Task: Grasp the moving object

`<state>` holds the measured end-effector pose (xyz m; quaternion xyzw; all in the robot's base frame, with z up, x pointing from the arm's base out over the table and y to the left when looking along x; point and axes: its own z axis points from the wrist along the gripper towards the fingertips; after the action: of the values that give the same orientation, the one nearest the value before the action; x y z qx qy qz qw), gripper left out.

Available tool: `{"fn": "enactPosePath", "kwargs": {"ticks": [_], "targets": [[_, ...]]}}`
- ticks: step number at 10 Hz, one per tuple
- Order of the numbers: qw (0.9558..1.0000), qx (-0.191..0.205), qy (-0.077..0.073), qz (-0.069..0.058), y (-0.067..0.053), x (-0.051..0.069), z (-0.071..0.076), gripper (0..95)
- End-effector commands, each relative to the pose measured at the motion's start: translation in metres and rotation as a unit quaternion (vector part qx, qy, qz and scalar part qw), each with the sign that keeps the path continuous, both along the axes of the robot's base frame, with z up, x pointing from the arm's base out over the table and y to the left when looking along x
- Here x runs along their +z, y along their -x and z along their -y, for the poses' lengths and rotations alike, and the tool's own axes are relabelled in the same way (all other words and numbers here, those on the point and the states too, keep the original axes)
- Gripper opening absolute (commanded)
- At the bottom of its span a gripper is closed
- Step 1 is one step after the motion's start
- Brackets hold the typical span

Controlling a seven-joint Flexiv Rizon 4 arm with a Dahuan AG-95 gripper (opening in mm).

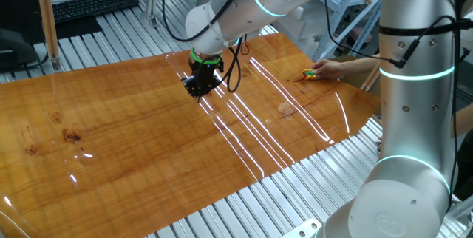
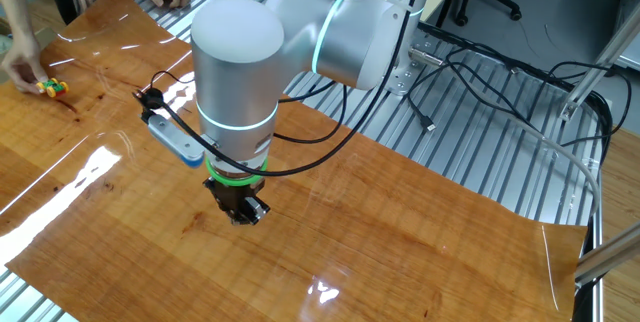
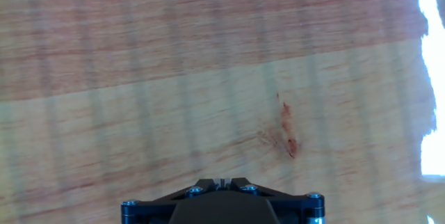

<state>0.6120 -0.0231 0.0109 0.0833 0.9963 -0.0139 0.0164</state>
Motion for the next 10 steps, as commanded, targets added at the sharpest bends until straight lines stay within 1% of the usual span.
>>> {"fn": "enactPosePath", "kwargs": {"ticks": [1, 3, 5, 6, 8, 9, 10], "targets": [[0.9995, -0.031, 0.001, -0.008, 0.0016, 0.0013, 0.0005, 0.0], [0.9973, -0.073, 0.004, -0.011, 0.0016, 0.0013, 0.0005, 0.0], [0.9955, -0.092, 0.003, -0.022, 0.0016, 0.0013, 0.0005, 0.0], [0.9944, -0.102, 0.003, -0.024, 0.0016, 0.0013, 0.0005, 0.0], [0.9923, -0.120, 0.007, -0.028, 0.0016, 0.0013, 0.0005, 0.0], [0.9926, -0.116, 0.010, -0.036, 0.0016, 0.0013, 0.0005, 0.0], [0.9924, -0.117, 0.008, -0.035, 0.0016, 0.0013, 0.0005, 0.0]]}}
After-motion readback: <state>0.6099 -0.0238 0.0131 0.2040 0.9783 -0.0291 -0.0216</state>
